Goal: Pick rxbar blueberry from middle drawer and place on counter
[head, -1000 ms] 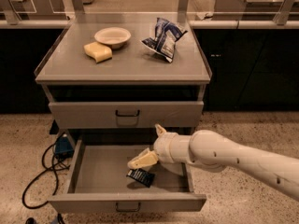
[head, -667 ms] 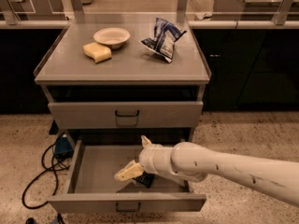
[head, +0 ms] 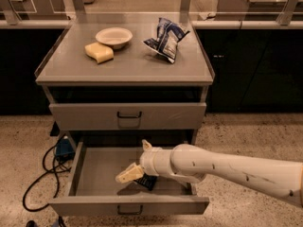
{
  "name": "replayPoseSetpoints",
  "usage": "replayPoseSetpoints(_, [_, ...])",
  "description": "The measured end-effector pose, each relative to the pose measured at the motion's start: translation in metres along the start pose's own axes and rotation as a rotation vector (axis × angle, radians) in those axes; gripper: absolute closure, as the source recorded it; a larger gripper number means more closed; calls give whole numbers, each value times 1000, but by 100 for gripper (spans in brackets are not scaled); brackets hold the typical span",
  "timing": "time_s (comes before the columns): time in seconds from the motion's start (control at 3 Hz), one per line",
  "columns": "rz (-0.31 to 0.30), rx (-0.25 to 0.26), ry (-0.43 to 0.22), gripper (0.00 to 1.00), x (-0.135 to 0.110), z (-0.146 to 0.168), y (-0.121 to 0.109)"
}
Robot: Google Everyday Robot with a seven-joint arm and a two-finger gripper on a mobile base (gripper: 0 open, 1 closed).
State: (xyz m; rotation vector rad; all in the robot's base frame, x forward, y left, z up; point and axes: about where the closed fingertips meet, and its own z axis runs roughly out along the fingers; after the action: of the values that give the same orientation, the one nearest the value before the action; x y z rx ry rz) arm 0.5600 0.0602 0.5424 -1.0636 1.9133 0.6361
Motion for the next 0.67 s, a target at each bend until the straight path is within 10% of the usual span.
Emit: replayPoseSetpoints(0.67, [76,-27,10,0,41,49,-24])
